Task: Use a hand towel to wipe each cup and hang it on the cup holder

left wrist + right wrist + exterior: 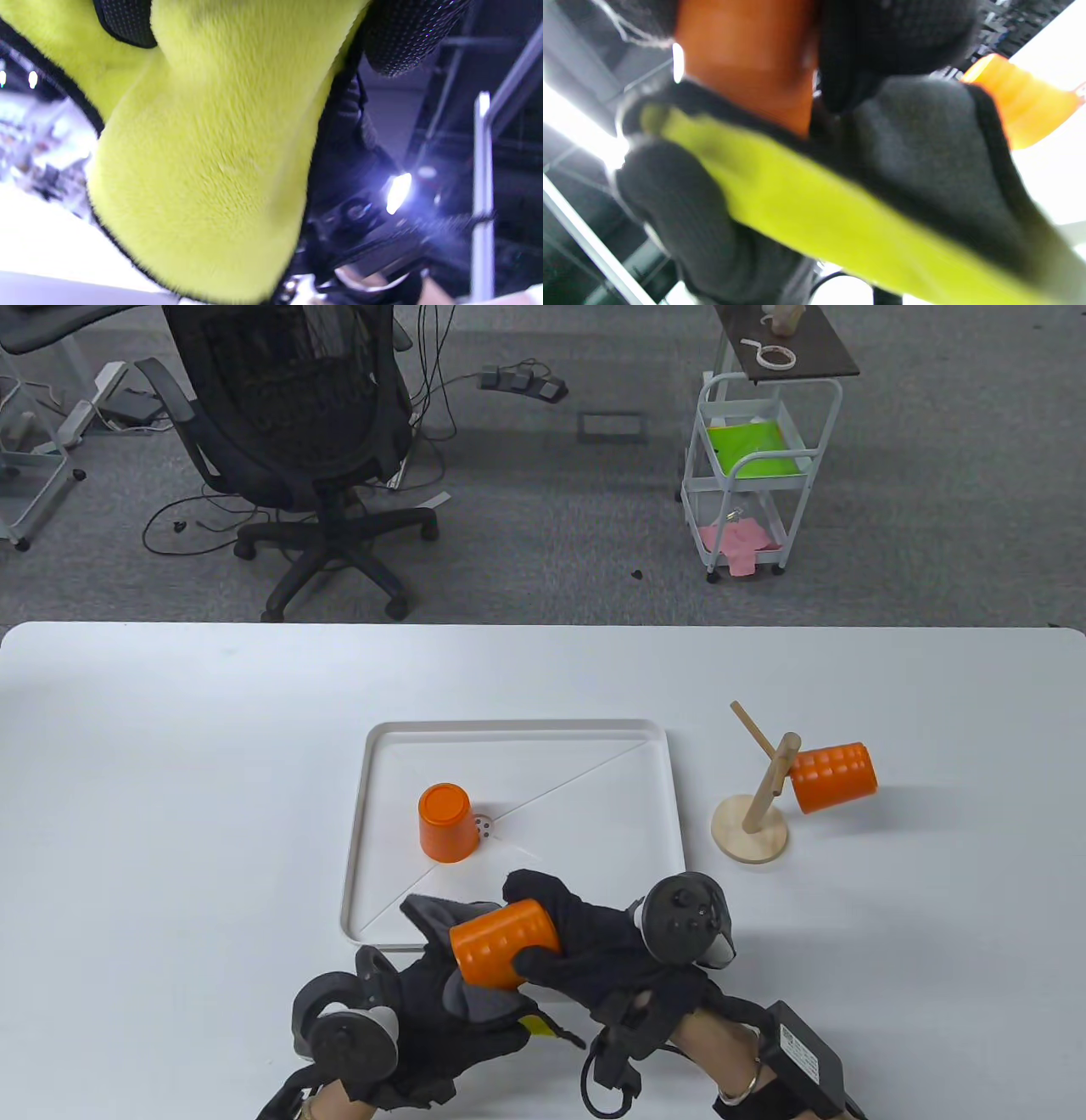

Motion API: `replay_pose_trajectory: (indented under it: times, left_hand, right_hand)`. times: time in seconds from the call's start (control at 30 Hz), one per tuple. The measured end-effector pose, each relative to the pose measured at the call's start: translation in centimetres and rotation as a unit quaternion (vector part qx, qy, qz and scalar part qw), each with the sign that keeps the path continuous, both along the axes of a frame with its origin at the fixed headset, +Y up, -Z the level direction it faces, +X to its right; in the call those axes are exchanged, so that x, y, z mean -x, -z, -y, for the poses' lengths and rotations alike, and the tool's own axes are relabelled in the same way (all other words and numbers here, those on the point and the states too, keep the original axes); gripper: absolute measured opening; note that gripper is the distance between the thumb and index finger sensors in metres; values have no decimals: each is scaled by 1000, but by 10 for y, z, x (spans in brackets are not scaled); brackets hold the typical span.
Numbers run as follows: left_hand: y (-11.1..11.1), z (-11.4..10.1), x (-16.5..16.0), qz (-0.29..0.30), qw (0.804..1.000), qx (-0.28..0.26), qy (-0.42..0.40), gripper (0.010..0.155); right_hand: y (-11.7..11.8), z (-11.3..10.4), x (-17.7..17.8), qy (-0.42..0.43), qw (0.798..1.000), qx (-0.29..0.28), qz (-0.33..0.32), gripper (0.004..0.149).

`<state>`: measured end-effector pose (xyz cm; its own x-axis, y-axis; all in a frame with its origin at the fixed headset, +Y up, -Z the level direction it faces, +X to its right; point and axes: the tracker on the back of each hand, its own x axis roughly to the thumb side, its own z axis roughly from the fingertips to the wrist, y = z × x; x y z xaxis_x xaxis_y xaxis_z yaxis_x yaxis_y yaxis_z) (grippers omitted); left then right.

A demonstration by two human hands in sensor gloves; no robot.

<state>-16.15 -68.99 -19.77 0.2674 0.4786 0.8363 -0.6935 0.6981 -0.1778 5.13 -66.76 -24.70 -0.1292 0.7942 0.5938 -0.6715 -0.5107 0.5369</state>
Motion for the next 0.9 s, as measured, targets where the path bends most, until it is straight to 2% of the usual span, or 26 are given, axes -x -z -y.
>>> replay_pose_trajectory:
  times: [0.17,0.3,0.43,0.53,0.67,0.73,0.77,0.87,0.9]
  left_hand:
    - [8,5,4,69,984,127,-106,66]
    - [17,13,5,139,942,241,-186,65]
    - [23,19,6,188,893,322,-250,65]
    - [25,22,6,211,869,354,-275,65]
    - [29,21,14,195,862,359,-299,66]
    - [30,20,21,168,868,351,-308,66]
    - [31,19,24,154,872,343,-312,65]
    - [31,16,31,129,884,312,-323,62]
    - [29,14,33,112,894,288,-325,62]
  right_hand:
    - [-4,-3,1,-10,998,-57,-12,81]
    - [-10,-9,0,-48,988,-148,1,74]
    - [-19,-16,0,-79,966,-244,16,67]
    - [-27,-22,-3,-107,940,-322,30,67]
    - [-31,-28,-7,-122,917,-375,59,70]
    - [-27,-30,-12,-115,919,-371,68,70]
    - [-24,-32,-15,-100,929,-351,66,68]
    - [-14,-34,-26,-35,960,-268,70,67]
    - [-8,-34,-30,-8,971,-225,76,68]
